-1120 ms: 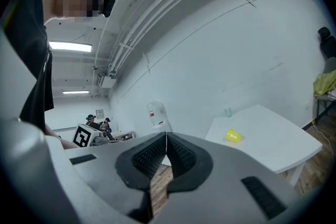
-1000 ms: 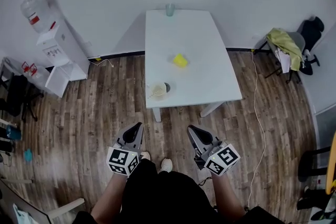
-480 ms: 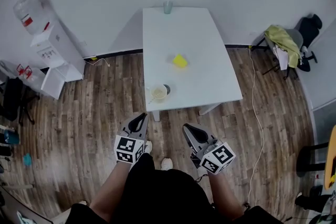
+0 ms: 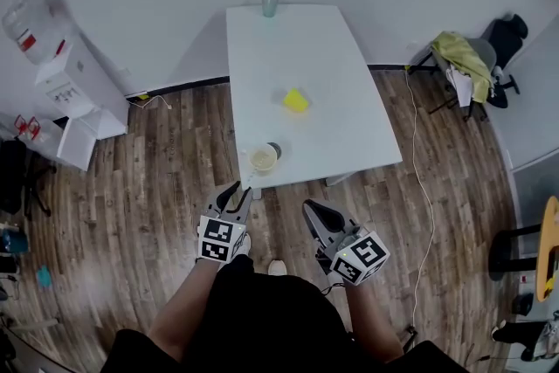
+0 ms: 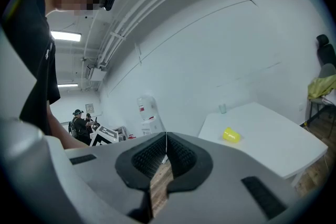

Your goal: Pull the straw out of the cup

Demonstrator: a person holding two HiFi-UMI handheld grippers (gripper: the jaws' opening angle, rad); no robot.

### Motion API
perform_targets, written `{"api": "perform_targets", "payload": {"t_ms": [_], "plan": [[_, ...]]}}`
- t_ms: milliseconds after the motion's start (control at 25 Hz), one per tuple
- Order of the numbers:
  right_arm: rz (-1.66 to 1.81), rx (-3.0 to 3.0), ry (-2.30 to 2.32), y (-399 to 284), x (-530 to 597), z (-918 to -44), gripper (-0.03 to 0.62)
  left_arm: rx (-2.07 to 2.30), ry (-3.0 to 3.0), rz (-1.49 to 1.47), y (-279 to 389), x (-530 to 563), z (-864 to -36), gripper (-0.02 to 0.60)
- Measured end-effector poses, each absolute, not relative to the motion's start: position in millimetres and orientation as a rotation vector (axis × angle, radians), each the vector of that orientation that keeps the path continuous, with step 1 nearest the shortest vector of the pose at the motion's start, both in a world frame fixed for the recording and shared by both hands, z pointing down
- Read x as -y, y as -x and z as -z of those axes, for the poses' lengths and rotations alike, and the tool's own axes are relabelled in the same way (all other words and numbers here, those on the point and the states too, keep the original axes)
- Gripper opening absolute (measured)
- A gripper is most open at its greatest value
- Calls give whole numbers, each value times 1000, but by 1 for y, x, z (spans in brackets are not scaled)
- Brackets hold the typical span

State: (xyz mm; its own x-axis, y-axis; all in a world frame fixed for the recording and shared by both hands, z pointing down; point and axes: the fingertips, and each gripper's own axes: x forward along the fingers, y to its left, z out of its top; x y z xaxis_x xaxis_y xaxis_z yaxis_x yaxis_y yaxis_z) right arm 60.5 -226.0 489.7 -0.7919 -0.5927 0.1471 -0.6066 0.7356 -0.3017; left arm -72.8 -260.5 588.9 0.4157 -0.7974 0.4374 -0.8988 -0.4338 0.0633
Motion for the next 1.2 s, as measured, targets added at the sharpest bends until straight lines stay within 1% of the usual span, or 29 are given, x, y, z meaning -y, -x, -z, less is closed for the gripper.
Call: {"api": "perform_targets", "payload": {"t_ms": [440, 680, 760, 840, 1000, 1200], "plan": [[-572, 2844, -1061, -54, 242, -506, 21, 1379, -2419, -595, 60, 284, -612, 106], [-588, 2817, -1110, -63, 247, -511, 21, 1370, -2425, -619, 58, 293, -616, 104], [-591, 2811, -1122, -65, 248, -511, 22, 1372, -2429, -625, 58, 294, -615, 70], [-592, 2809, -1130, -66, 249, -511, 21, 1373, -2430, -629, 59, 295, -615, 54], [-591, 2811, -1129, -66, 249, -511, 21, 1383, -2431, -616, 62, 295, -611, 38], [-577, 2826, -1114, -62, 250, -508, 21, 1407, -2434, -596, 67, 295, -603, 38]]}}
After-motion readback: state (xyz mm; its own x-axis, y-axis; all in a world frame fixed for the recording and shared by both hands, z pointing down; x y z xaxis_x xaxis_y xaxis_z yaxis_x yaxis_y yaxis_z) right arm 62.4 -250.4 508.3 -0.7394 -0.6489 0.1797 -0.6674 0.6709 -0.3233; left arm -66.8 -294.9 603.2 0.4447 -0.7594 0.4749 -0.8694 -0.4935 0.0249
